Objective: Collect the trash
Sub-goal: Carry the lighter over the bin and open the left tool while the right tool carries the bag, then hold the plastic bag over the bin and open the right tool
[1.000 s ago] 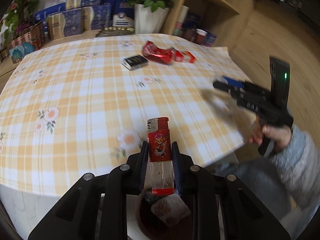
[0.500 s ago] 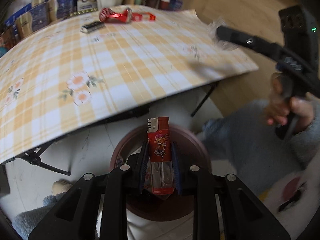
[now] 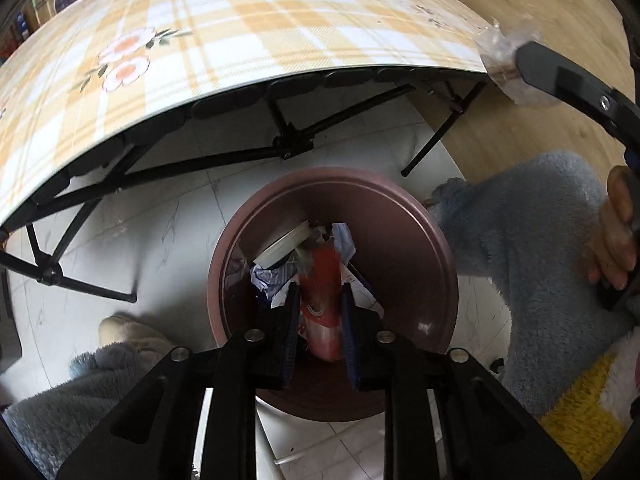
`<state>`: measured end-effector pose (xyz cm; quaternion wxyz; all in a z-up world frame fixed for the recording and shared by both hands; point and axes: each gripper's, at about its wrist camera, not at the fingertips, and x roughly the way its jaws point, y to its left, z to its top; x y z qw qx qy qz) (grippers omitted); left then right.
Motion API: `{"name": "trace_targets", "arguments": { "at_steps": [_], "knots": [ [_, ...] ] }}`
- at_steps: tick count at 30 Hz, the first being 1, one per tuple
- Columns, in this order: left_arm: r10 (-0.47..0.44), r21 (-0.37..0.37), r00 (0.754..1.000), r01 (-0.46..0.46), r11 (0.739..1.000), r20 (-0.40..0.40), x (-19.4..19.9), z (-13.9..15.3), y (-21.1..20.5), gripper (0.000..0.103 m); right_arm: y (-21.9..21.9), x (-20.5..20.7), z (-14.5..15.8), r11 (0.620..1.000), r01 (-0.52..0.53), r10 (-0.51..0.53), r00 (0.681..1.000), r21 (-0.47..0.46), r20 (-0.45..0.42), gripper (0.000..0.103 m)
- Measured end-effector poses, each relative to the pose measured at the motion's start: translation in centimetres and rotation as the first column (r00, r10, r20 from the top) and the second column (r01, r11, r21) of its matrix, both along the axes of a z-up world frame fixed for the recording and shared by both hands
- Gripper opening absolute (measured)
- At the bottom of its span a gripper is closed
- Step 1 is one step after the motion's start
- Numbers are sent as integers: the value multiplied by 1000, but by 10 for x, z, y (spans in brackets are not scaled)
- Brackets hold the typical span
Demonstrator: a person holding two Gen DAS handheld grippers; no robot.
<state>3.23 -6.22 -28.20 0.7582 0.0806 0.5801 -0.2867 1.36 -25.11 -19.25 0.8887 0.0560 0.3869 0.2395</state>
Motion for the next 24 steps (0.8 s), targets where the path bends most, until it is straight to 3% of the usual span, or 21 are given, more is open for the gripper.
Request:
{"name": "trace_targets", "arguments": {
  "at_steps": [7,10,12,15,17,24],
  "knots": [
    [57,-33,998,-57,998,4,6,5,12,22,3,2,-8,1000,-9,9,1000,-7,-30,45],
    [112,-70,992,-109,992,54,7,18,23,41,5,3,-12,1000,-20,19,999,-17,-43,45],
    [166,-108,981,-155,982,101,7,29,31,59,7,3,-15,999,-30,29,998,-25,-54,45],
    [272,-176,944,-241,955,186,6,50,49,83,13,4,-22,998,-48,45,996,-40,-76,45],
    [343,-219,908,-294,930,239,4,62,62,91,17,5,-26,997,-61,56,994,-54,-93,45],
    [489,-275,805,-413,868,336,3,85,91,96,34,7,-45,985,-115,94,982,-127,-164,46]
  ]
}}
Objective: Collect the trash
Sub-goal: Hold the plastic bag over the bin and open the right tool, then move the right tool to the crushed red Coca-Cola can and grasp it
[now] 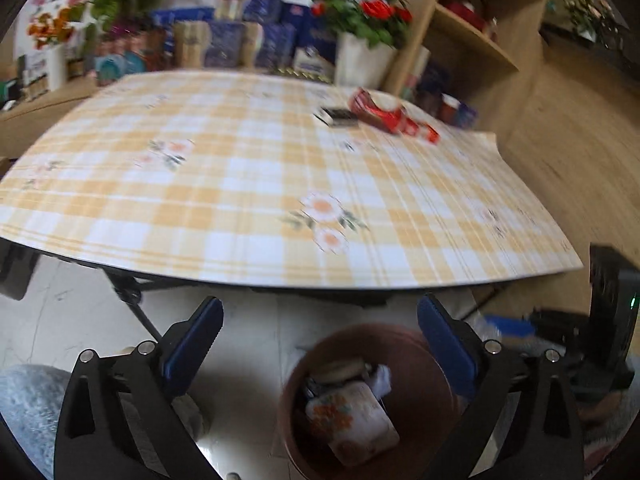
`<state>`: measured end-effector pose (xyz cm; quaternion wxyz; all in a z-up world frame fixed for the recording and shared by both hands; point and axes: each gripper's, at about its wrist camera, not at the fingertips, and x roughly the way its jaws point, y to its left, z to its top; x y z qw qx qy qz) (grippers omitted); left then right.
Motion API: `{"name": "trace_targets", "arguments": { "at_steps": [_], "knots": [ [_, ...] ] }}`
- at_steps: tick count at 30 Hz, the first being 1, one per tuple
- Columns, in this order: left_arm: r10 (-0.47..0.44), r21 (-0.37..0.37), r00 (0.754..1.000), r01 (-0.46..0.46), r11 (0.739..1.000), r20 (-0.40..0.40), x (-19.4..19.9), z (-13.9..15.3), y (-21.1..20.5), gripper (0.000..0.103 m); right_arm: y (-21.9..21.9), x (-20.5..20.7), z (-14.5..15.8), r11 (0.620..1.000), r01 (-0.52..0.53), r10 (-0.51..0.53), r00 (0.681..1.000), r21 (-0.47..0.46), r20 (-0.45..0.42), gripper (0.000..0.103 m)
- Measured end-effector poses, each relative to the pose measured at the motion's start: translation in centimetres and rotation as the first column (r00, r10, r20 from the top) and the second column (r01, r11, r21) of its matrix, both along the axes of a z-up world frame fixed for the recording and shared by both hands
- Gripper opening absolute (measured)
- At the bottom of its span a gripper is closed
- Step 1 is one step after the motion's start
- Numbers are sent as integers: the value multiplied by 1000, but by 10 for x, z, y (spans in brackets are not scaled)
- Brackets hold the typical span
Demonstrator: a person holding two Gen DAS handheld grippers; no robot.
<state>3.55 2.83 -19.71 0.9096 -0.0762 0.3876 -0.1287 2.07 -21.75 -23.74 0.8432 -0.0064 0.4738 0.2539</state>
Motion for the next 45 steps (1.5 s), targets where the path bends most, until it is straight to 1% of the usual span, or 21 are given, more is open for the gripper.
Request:
{"name": "trace_targets", "arguments": {
  "at_steps": [4,8,10,11,12,13,16,19,22,28,33,35,38,39,41,45],
  "knots": [
    [51,38,998,-52,998,38,-1,3,4,96,5,2,-9,999,-10,9,999,-34,-36,46],
    [65,59,997,-68,996,46,-3,3,6,97,6,3,-14,999,-4,1,998,-51,-57,49],
    [72,71,996,-75,995,45,-3,2,6,97,5,3,-15,999,4,-7,998,-53,-65,65],
    [75,74,996,-79,994,46,-3,1,6,97,4,3,-14,999,10,-13,998,-52,-57,69],
    [81,79,996,-85,993,46,-3,1,6,97,3,3,-12,999,15,-18,999,-50,-50,78],
    [94,91,995,-97,991,44,-2,0,6,97,2,2,-11,999,22,-25,999,-49,-42,86],
    [120,108,992,-123,986,39,-2,-2,7,97,-4,3,-6,997,58,-58,998,-42,-19,95],
    [138,108,990,-141,984,40,-1,-2,9,97,-11,5,-3,995,94,-94,996,-32,-8,97],
    [158,125,987,-162,979,41,-1,-2,9,97,-18,7,0,990,137,-137,991,-24,6,97],
    [155,115,987,-159,981,45,0,1,9,97,-34,11,7,974,227,-227,973,10,31,97],
    [133,111,989,-140,984,64,2,7,10,97,-50,17,13,947,320,-320,946,5,55,97],
    [124,118,991,-130,985,54,8,9,11,97,-56,20,17,938,346,-346,936,14,71,97],
    [115,116,992,-120,986,50,16,13,13,97,-65,26,24,936,348,-352,933,55,77,97],
    [113,105,992,-118,987,56,18,15,16,97,-66,27,26,936,346,-351,933,62,81,97],
    [119,93,990,-125,988,70,24,20,20,97,-70,33,32,934,353,-357,929,62,101,97],
    [133,110,988,-142,984,82,41,29,25,97,-78,56,45,941,334,-338,934,54,113,97]
  ]
}}
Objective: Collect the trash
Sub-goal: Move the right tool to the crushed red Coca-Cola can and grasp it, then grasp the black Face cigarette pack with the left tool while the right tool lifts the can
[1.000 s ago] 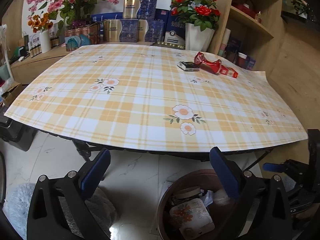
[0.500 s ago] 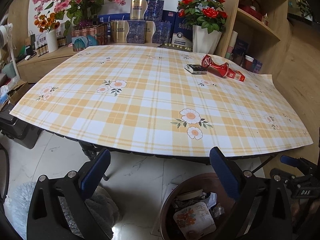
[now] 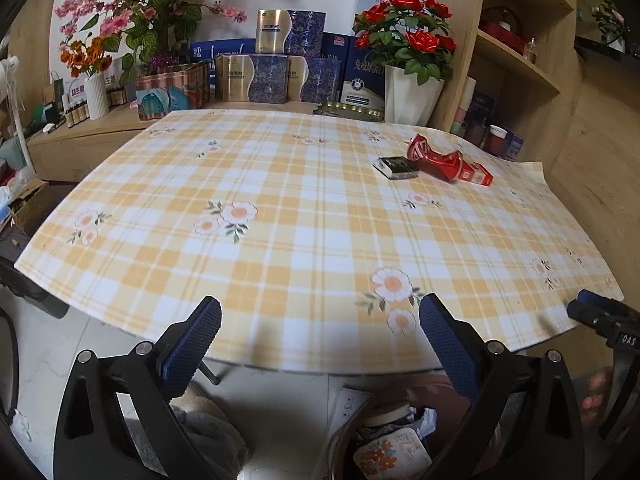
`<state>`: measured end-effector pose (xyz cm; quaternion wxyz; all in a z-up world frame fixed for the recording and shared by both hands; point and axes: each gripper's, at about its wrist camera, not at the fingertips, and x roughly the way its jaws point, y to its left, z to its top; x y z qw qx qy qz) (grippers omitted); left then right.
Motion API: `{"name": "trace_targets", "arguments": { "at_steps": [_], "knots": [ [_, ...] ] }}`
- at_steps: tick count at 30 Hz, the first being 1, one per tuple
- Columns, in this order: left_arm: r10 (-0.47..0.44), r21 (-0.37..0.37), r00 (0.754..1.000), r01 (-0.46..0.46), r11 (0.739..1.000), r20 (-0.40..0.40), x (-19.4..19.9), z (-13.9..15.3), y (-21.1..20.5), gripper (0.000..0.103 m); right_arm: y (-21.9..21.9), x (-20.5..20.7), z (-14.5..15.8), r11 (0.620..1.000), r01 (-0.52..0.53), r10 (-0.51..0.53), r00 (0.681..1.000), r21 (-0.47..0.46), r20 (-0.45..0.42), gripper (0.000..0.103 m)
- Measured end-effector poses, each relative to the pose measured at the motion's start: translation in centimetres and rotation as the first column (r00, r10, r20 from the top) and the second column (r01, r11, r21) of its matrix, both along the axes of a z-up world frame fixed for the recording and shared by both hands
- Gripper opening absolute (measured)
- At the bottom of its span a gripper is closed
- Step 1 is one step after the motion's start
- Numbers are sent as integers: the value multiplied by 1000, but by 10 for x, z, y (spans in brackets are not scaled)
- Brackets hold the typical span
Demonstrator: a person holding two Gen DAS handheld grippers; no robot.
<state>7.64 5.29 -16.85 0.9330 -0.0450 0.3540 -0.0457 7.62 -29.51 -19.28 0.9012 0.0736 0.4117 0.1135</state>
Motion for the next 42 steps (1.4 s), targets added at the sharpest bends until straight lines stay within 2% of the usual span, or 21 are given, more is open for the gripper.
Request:
{"name": "trace_targets", "arguments": {
  "at_steps": [4,6,8,10,14,17,18,20,23,29,31,32,33,34,37,42],
  "knots": [
    [7,30,1000,-8,1000,15,20,8,3,97,1,36,16,994,-80,80,997,-78,-1,97],
    [10,50,1000,-11,999,21,31,11,3,97,9,69,24,970,-116,111,993,-214,-35,97],
    [11,61,999,-13,998,32,43,15,4,97,17,91,32,944,-146,144,989,-297,-26,97],
    [12,62,999,-14,998,39,55,18,4,97,30,123,39,899,-179,192,981,-400,-8,97],
    [18,38,999,-19,999,39,73,19,7,97,69,196,35,782,-289,307,950,-553,-63,97],
    [20,15,999,-21,1000,24,82,15,9,97,94,236,22,701,-357,355,925,-618,-133,97],
    [20,9,1000,-20,1000,18,84,13,10,97,107,253,13,650,-385,372,913,-655,-168,97],
    [18,3,1000,-18,1000,7,87,9,12,97,122,271,1,581,-413,387,898,-701,-208,97],
    [13,9,1000,-13,1000,-9,91,2,15,97,135,300,-13,529,-431,372,892,-731,-257,97],
    [7,8,1000,-7,1000,-29,99,-7,20,97,141,334,-29,558,-451,326,891,-697,-315,95],
    [0,-3,999,0,1000,-34,103,-9,20,97,140,340,-29,591,-458,328,889,-664,-321,68],
    [-3,-7,999,3,1000,-37,104,-9,20,97,138,343,-26,622,-461,321,888,-633,-330,58],
    [-8,-10,999,7,1000,-41,106,-10,19,97,136,344,-25,641,-460,314,887,-614,-337,37],
    [-12,-14,999,12,1000,-45,107,-11,19,97,134,343,-23,653,-454,309,891,-607,-334,29],
    [-33,-27,998,32,999,-55,112,-13,15,97,120,332,-2,731,-415,323,910,-542,-262,16],
    [-116,-64,990,111,992,-76,128,-12,0,97,84,299,41,880,-314,296,949,-355,-104,16]
  ]
}}
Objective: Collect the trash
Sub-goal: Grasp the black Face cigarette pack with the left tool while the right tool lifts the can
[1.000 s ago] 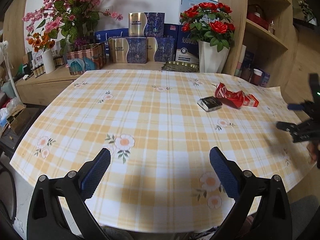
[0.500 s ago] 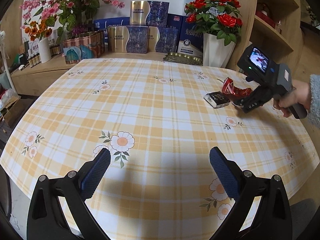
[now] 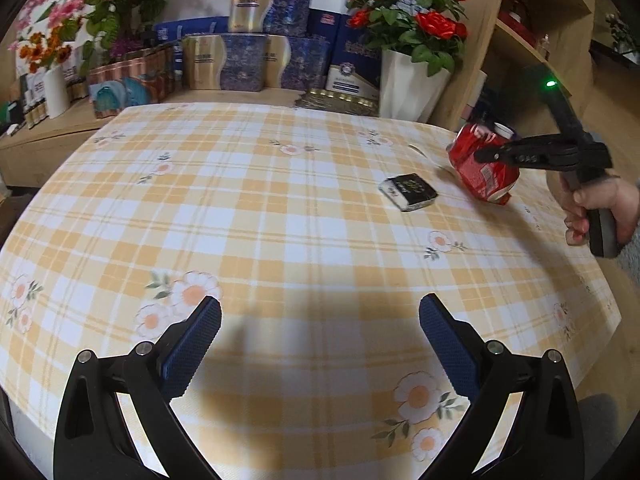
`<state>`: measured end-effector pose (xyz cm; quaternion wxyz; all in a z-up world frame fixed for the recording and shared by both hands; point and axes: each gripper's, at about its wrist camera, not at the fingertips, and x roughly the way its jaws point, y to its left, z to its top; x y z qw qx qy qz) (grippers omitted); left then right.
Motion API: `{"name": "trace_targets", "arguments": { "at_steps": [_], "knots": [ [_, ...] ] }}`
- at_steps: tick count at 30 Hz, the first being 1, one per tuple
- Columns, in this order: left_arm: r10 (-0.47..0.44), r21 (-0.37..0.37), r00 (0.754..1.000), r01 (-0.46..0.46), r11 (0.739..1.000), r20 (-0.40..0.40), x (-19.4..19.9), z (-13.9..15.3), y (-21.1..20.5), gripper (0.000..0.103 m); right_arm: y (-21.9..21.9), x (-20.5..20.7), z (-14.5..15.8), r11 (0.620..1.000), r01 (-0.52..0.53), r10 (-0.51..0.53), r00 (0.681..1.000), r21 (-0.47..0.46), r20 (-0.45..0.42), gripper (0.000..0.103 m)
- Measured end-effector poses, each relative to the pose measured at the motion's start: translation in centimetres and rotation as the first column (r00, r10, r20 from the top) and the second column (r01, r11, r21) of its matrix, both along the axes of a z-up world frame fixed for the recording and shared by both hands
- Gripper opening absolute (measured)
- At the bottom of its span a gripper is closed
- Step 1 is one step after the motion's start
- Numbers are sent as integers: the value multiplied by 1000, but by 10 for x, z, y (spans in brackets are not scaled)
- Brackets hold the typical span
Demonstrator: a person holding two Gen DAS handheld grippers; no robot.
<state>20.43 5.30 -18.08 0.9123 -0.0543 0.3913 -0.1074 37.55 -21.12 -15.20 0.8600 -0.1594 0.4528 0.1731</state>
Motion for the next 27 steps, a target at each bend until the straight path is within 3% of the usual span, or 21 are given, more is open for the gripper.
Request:
{"name": "trace_targets", "arguments": {
  "at_steps": [3,6,11,14,17,20,22,24,25,27],
  "knots": [
    [-65,0,998,65,998,-13,18,2,-16,97,-32,-29,17,978,96,-103,994,183,31,16],
    [-108,-18,993,108,994,-47,47,1,-34,97,-64,-62,20,918,200,-222,975,344,27,16],
    [-124,-124,983,107,986,-139,104,-8,-62,97,-100,-121,13,842,309,-366,929,441,48,16],
    [-185,-18,976,184,983,-111,131,-7,-88,97,-125,-150,6,791,360,-413,911,495,-2,16],
    [-302,103,950,309,946,-73,150,-9,-112,97,-147,-172,2,774,391,-436,900,499,-28,16],
    [-382,186,919,393,900,-95,164,-16,-131,86,-163,-188,-1,759,412,-454,890,504,-44,16],
    [-418,218,894,445,869,-159,174,-26,-145,83,-174,-198,-2,746,429,-473,880,510,-49,16],
    [-420,268,889,456,849,-183,180,-34,-156,80,-184,-206,-1,727,445,-492,869,523,-55,16],
    [-418,270,887,459,847,-195,182,-36,-158,79,-187,-210,0,717,450,-499,865,533,-58,16],
    [-404,225,890,446,866,-210,186,-39,-155,74,-191,-215,2,710,450,-503,862,541,-57,16]
  ]
}}
